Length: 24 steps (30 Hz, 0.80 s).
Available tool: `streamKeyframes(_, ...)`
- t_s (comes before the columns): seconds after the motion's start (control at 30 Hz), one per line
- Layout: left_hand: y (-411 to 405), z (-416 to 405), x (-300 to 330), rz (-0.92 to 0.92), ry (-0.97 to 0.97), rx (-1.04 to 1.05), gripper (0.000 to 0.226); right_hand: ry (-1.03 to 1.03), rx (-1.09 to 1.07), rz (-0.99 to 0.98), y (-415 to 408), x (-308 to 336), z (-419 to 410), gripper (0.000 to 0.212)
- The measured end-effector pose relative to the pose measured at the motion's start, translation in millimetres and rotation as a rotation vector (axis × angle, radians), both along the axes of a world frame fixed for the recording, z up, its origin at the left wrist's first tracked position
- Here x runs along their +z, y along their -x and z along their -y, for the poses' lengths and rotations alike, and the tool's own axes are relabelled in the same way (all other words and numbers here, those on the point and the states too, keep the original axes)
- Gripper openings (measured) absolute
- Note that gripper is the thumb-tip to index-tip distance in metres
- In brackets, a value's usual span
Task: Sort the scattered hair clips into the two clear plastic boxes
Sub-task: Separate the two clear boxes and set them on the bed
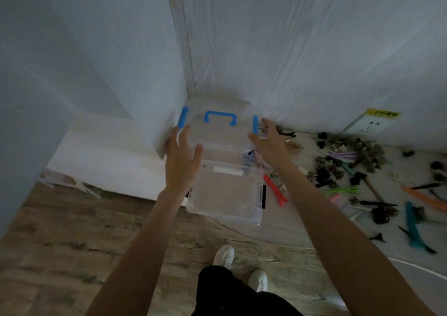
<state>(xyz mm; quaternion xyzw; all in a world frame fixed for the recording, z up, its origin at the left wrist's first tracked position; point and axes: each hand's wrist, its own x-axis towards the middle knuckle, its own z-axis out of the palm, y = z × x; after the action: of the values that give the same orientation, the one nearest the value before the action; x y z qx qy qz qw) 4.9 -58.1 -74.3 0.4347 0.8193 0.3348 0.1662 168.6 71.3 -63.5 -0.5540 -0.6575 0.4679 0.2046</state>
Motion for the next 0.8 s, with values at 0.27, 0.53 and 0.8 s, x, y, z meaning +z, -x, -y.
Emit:
streamKeyframes(0.27, 6.2, -42.4, -11.7, -0.198, 0.170, 0.044, 0.062, 0.114, -0.139, -0.060, 1.1, -16.8, -25.4, 0.028)
streamKeyframes(0.53, 18.2, -67.8, -10.4, 0.079, 0.146, 0.016, 0.034, -0.261, -0.099, 0.147, -37.1, -19.3, -30.6, 0.038)
streamKeyframes(0.8, 18.0, -67.7, -8.3, 0.267, 0.150, 0.027, 0.031, -0.554, 0.616, 0.596, -54.9, -15.5, -25.2, 0.065)
